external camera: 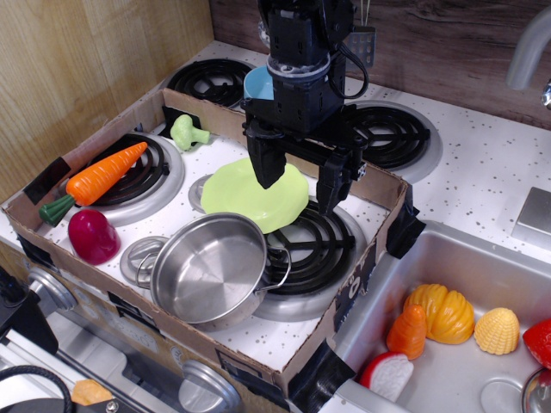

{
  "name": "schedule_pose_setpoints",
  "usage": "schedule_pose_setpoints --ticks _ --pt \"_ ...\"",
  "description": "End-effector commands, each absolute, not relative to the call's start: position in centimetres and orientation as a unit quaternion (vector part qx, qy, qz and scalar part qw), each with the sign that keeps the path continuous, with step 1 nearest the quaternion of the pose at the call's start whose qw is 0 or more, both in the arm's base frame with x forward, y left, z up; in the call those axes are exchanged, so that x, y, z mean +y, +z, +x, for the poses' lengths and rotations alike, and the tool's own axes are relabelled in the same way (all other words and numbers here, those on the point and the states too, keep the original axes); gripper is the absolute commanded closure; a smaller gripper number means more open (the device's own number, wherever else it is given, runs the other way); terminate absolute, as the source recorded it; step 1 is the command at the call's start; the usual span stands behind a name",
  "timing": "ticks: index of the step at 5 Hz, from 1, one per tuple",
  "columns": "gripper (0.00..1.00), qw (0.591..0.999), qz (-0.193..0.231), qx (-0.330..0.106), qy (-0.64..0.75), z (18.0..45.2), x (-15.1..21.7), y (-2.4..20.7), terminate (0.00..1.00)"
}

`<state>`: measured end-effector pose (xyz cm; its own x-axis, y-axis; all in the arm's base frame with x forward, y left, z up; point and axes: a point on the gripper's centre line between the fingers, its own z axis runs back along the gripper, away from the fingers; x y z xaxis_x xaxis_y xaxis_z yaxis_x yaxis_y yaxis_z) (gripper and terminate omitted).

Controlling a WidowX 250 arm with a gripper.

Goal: Put carrot on plate

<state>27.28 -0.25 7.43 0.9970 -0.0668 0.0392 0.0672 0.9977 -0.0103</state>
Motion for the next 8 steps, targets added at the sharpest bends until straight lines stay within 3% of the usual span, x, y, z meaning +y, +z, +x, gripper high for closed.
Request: schedule_pose_setpoints --ticks 1,3,4,5,6,7,8 --pt "0.00 0.999 -0.006 -0.019 -0.034 27.3 -0.2 7.4 0.00" --pt "0.00 0.990 0.111 -0.009 -0.084 27.5 6.8 12.8 0.00" --pt "0.00 0.984 0.153 -0.001 -0.087 26.5 9.4 14.1 0.00" --pt "0.00 0.978 0.200 0.005 -0.060 23.6 11.2 13.8 0.00" --pt "0.00 0.974 0.219 0.015 -0.047 21.6 12.5 13.2 0.00" --pt "0.00 0.974 0.219 0.023 -0.056 20.7 14.0 12.7 0.00" --pt "0.00 0.973 0.221 0.004 -0.068 20.9 15.4 12.4 0.00"
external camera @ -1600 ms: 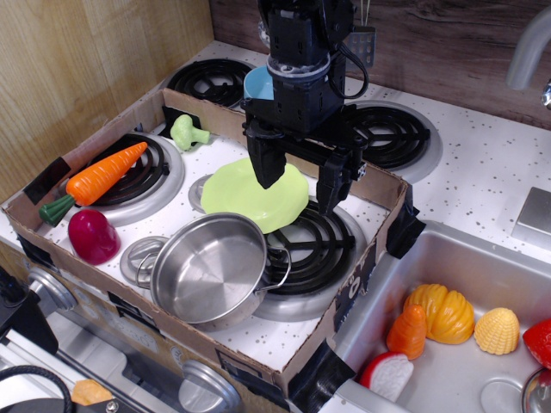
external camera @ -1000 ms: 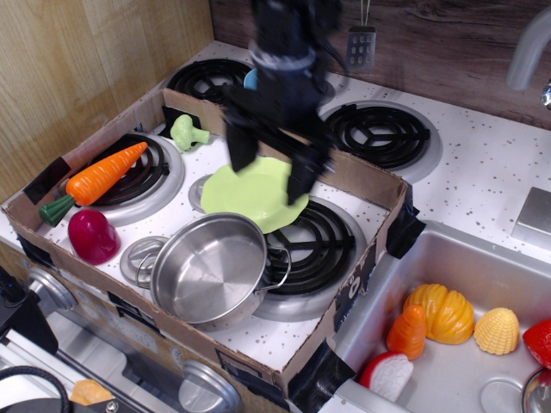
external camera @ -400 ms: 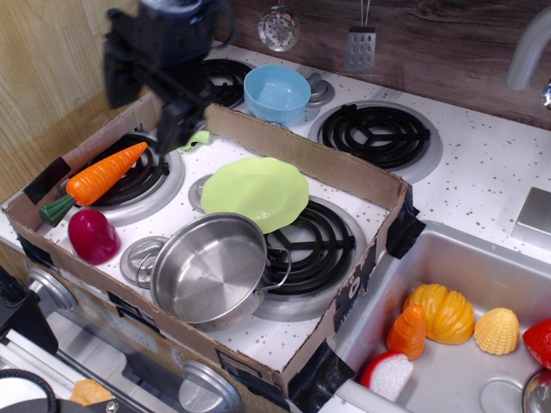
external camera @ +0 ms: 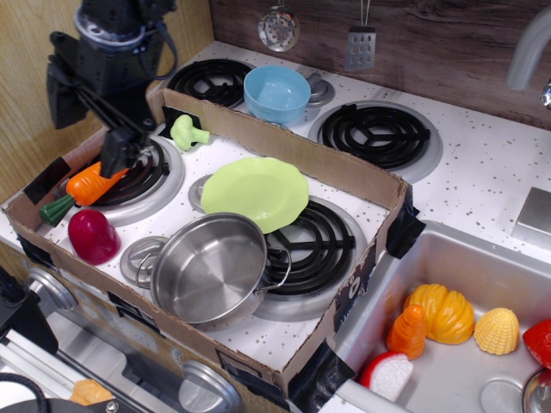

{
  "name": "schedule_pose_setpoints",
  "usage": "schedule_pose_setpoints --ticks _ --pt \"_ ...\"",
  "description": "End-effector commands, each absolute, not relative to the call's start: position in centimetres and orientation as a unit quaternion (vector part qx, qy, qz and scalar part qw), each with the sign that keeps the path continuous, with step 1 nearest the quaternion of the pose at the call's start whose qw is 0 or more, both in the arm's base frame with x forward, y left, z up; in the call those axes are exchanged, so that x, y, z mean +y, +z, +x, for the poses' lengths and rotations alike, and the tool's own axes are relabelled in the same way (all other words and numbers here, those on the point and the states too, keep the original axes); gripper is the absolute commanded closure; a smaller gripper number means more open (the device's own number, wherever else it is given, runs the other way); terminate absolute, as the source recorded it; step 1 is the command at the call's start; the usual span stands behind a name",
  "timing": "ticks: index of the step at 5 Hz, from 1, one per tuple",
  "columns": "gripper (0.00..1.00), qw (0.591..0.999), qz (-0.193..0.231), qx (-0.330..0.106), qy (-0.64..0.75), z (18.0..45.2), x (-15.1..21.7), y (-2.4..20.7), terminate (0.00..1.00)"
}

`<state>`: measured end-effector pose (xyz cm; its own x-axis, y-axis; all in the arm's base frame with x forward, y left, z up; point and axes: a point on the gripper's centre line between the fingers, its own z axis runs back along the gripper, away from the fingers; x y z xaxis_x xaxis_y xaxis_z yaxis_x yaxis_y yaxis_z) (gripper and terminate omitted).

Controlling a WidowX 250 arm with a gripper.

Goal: Put carrot on plate

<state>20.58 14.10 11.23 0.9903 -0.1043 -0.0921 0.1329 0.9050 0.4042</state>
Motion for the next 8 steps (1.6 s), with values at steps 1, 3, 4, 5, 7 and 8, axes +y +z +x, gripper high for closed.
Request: schedule_pose_setpoints --ticks 1,3,4,5,7,8 --pt "0.00 0.975 0.202 -0.034 -0.086 21.6 16.4 11.9 0.00" --pt "0.00 0.976 0.181 -0.057 -0.110 23.1 17.8 10.1 0.00" --pt "0.00 0.981 0.149 -0.049 -0.111 23.4 18.2 8.5 0.00" --pt "0.00 0.986 0.116 -0.043 -0.116 23.3 18.8 7.0 0.00" --pt "0.00 0.986 0.110 -0.055 -0.112 23.1 20.0 4.8 0.00" --pt "0.00 0.987 0.095 -0.056 -0.114 23.5 19.6 4.0 0.00"
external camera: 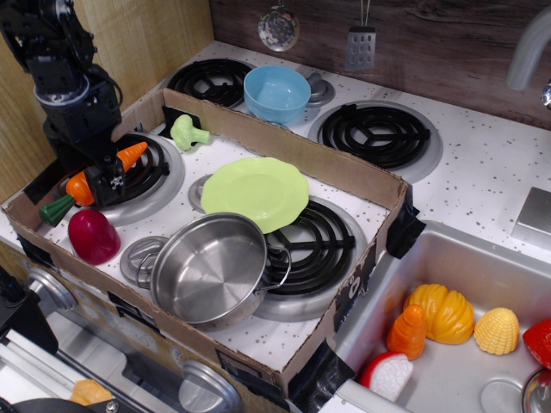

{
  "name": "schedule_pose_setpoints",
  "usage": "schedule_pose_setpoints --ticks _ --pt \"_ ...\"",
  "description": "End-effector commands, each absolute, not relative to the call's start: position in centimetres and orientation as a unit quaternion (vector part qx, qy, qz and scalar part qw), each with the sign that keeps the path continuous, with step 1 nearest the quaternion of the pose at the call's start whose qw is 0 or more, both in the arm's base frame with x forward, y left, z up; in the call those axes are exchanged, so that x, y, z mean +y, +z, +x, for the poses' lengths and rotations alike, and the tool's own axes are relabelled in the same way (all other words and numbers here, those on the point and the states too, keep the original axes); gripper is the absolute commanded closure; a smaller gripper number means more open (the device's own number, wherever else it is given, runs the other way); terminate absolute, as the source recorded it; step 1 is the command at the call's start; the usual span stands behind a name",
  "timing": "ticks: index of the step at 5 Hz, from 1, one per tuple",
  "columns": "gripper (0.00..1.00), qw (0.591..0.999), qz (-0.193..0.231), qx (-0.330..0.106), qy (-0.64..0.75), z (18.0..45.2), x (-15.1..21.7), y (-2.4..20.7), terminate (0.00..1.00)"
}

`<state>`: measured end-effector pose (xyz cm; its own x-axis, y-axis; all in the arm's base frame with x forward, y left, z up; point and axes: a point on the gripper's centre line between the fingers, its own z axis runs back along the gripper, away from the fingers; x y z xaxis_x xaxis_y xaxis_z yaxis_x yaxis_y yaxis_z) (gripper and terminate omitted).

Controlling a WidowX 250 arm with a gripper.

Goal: Put carrot on plate

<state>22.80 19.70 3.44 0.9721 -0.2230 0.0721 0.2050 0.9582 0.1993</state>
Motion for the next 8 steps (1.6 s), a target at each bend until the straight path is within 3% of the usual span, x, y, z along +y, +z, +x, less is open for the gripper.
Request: schedule_pose_setpoints --ticks 1,2,3,5,6,8 --pt "0.00 0.988 0.084 -0.061 -0.117 23.7 19.3 3.5 0.00" --pt "1.00 0.987 0.088 -0.058 -0.125 23.7 19.3 4.2 0.00" --pt "1.00 0.966 0.181 -0.054 -0.178 24.5 18.9 6.2 0.00" --pt "1.00 0.929 0.296 -0.024 -0.220 26.7 16.0 11.3 0.00" --pt "1.00 0.962 0.225 -0.021 -0.155 27.0 13.0 13.1 0.00" --pt "1.00 0.983 0.135 -0.048 -0.118 27.4 9.9 12.3 0.00"
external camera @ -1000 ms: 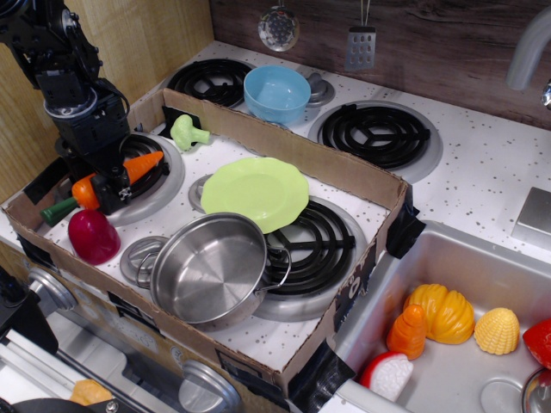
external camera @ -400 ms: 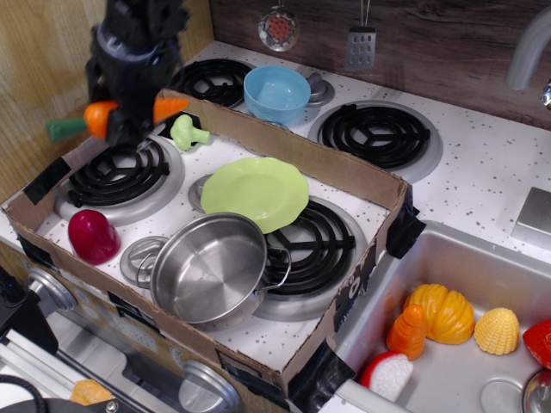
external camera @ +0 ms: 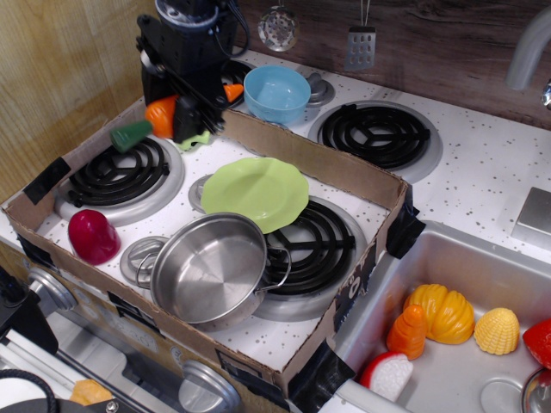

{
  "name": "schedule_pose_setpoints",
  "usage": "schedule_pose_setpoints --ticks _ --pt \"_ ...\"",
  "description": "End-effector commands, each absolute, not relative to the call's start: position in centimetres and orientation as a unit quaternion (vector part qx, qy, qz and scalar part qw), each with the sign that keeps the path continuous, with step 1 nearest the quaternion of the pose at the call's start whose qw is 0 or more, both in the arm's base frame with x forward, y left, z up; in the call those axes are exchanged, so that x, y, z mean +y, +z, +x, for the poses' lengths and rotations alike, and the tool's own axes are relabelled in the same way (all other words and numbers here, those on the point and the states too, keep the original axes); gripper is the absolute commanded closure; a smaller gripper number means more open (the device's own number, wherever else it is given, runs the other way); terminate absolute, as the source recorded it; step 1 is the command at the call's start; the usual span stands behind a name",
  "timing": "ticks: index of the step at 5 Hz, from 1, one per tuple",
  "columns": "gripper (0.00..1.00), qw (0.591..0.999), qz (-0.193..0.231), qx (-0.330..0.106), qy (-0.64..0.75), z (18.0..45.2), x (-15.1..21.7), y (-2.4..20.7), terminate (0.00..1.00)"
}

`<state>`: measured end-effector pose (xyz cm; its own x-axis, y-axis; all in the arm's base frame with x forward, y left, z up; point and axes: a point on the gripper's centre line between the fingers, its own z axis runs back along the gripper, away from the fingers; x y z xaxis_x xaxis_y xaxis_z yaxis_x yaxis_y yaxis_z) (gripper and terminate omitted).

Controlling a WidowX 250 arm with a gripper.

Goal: Put carrot on plate

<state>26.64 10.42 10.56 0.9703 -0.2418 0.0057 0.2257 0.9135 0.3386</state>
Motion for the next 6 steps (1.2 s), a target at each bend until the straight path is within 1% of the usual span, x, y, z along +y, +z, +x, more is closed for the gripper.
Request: schedule_pose_setpoints --ticks 1,2,3,4,5,6 --pt "1.00 0.983 0.102 -0.055 -0.143 27.7 9.6 11.2 0.00" --pt "1.00 0.977 0.057 -0.073 -0.190 28.2 9.1 9.5 0.00" --pt "1.00 0.970 0.002 -0.078 -0.230 28.9 8.2 7.6 0.00" --pt "1.00 0.968 -0.002 -0.087 -0.237 29.9 7.5 6.2 0.00" --pt "1.00 0.963 -0.007 -0.092 -0.251 30.3 7.0 5.4 0.00" --pt "1.00 0.964 -0.004 -0.091 -0.249 30.1 6.2 5.3 0.00"
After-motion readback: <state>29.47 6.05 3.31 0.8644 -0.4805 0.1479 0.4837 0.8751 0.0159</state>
